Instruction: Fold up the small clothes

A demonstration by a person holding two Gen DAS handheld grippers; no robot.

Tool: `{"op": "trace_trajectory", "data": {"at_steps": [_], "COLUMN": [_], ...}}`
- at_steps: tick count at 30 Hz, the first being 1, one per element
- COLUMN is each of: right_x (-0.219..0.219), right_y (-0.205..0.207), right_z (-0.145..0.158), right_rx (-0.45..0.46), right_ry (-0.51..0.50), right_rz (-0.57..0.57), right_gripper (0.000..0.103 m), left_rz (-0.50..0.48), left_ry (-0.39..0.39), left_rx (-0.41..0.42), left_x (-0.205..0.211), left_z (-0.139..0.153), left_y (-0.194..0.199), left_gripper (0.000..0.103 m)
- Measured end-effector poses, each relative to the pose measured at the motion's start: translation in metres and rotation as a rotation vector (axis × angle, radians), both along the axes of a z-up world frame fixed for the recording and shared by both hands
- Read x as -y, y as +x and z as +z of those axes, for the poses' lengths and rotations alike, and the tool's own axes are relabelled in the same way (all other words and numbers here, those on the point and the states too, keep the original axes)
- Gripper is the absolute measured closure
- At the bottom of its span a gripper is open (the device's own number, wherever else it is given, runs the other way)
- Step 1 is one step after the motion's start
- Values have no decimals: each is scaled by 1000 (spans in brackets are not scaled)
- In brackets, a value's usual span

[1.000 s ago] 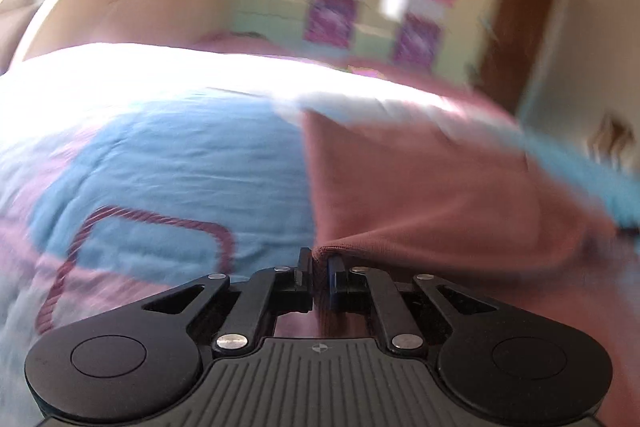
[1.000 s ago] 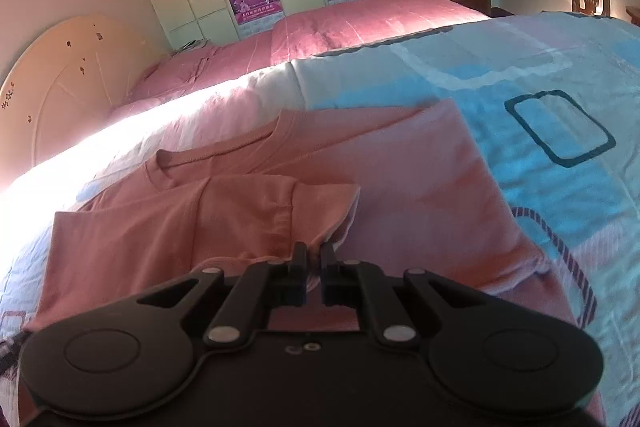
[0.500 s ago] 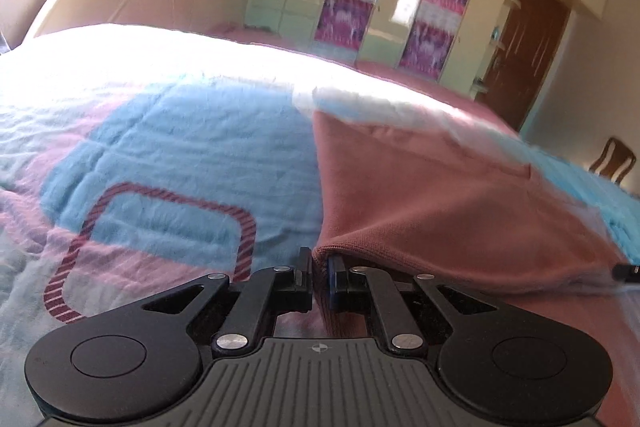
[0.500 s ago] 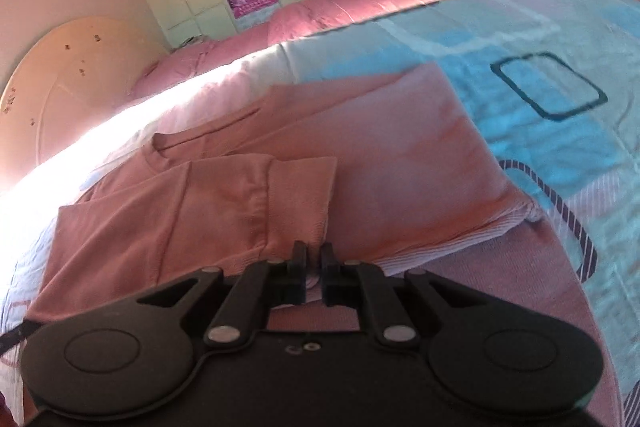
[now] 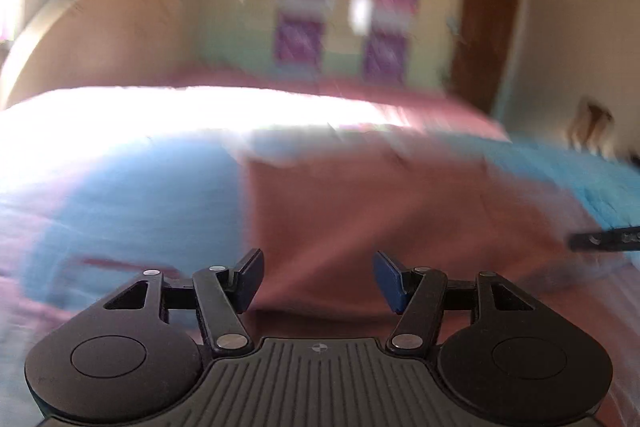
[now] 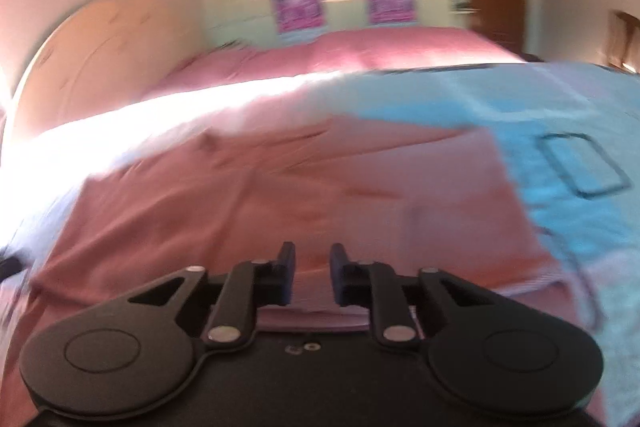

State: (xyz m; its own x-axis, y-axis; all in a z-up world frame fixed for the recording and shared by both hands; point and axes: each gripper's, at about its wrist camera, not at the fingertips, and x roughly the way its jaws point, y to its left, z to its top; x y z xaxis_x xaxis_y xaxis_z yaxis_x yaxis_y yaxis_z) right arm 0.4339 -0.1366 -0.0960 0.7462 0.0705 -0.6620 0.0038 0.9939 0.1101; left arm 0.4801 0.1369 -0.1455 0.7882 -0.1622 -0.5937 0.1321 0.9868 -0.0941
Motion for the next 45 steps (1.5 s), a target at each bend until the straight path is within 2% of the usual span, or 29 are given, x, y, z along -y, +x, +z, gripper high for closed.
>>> {"op": "trace_trajectory", "data": {"at_steps": [1, 2, 4, 5, 7, 8, 13, 15, 17, 18, 20, 21, 23, 24, 26, 28, 29, 31, 33, 34, 36, 37, 39, 40, 41, 42, 43, 44, 45], "right_x": [-9, -13, -14, -13, -8, -5, 10, 14, 14, 14, 14, 14, 13, 11, -3, -29, -43, -55, -53, -52, -58, -67, -86, -95, -97, -93, -84, -79, -77], "right_y": [4, 10, 8, 8, 12, 20, 76, 86, 80, 77, 67, 65, 69, 73, 82, 86, 86, 87, 75, 73, 79, 85, 95, 101, 105, 109, 114, 117, 117], "right_z": [-8, -22, -20, -12, 1, 1, -12, -18, -17, -14, -9, -7, -3, -2, -4, -9, -15, -33, -27, -23, -18, -18, -21, -25, -29, -32, -31, -29, -25], "right_rx": [-38, -116, -110, -99, -31, -29, -83, -97, -88, -78, -41, -27, 5, 11, 10, -9, -23, -131, -106, -96, -70, -66, -73, -73, -79, -83, -88, -87, -70], "right_ry": [-33, -76, -92, -76, -58, -55, -70, -57, -73, -77, -76, -67, -41, -4, 69, 74, 58, 23, 11, 25, 69, 81, 88, 76, 47, 39, 51, 54, 60], "right_rz": [27, 45, 71, 71, 65, 55, 2, 15, 26, 28, 10, 3, -25, -23, 17, 121, 183, 251, 258, 249, 263, 293, 356, 378, 362, 323, 256, 210, 197], "right_gripper": [90, 91, 91, 87, 84, 85, 88, 88, 86, 84, 81, 82, 87, 88, 91, 91, 93, 93, 92, 87, 87, 87, 89, 93, 103, 103, 101, 93, 89], "left_rz": [2, -1, -6, 3, 20, 22, 56, 71, 74, 63, 93, 95, 69, 36, -34, -84, -78, -64, -45, -26, 18, 41, 116, 126, 116, 109, 108, 108, 108], "left_ry": [47, 52, 12, -12, -55, -72, -142, -128, -76, -43, 74, 76, -20, -42, -48, -41, 7, -24, -47, -44, -80, -83, -21, -12, -11, -8, -13, -30, -47], "left_rx": [-73, -66, -61, -51, -23, -25, -147, -131, -111, -86, -57, -32, 21, 35, 52, -2, -68, -48, -46, -22, 13, 3, -43, -51, -34, -41, -40, -23, -3], "left_x": [6, 6, 0, -4, -8, -8, -12, -8, -11, -13, -12, -13, -8, 3, 31, 49, 56, 49, 41, 38, 33, 32, 29, 27, 23, 22, 21, 18, 16], "left_z": [-14, -20, -14, -9, 0, 1, -11, -9, -11, -12, -10, -4, 10, 16, 17, 2, -12, -20, -12, -8, -3, -4, -11, -16, -16, -13, -8, -3, 0], "left_y": [9, 8, 5, 5, 13, 21, 94, 108, 117, 116, 110, 102, 85, 82, 65, 60, 61, 43, 33, 30, 32, 35, 47, 50, 48, 47, 48, 51, 64], "left_gripper": [43, 43, 43, 43, 43, 43, 43, 43, 43, 43, 43, 43, 43, 43, 43, 43, 43, 43, 43, 43, 43, 43, 43, 43, 43, 43, 43, 43, 43]}}
